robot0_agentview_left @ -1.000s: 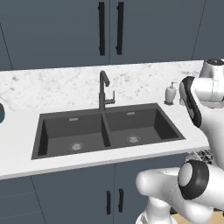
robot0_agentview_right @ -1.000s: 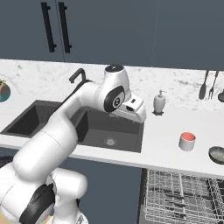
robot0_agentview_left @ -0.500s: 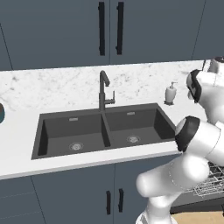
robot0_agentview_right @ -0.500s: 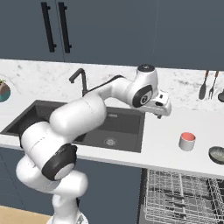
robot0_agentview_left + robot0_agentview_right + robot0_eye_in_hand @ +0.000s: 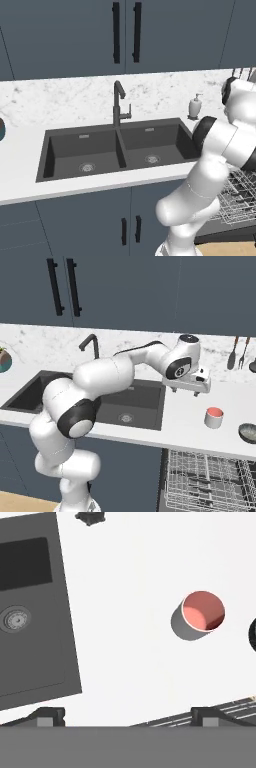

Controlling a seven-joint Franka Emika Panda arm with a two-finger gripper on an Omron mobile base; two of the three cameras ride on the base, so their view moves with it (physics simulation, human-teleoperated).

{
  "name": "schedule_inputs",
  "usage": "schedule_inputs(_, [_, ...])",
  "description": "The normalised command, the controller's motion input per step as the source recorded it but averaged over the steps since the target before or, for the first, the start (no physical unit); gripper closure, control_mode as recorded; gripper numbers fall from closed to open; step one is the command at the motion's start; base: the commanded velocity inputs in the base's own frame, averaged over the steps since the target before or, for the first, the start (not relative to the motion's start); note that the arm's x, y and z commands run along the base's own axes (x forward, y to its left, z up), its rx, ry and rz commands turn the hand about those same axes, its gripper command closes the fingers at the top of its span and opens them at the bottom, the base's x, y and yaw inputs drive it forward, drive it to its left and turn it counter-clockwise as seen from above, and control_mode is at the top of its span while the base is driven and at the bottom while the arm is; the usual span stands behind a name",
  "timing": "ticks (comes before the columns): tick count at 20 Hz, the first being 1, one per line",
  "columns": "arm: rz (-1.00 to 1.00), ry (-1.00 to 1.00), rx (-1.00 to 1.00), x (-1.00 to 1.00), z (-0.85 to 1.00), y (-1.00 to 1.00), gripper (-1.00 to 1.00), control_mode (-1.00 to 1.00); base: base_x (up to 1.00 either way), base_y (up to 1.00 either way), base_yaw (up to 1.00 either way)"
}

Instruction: Pick up the cup and bowl from the counter, place them in the dishwasher, and close the dishwasher door.

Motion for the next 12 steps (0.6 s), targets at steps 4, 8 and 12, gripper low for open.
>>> schedule_inputs(4, [0.03,0.0,0.0,0.15,-0.28,-0.41,-1.0,-1.0,0.0,0.0,0.0])
schedule_inputs(8, [0.04,0.04,0.0,0.21,-0.44,-0.42,-1.0,-1.0,0.0,0.0,0.0])
schedule_inputs(12, [0.04,0.0,0.0,0.21,-0.48,-0.29,-1.0,-1.0,0.0,0.0,0.0])
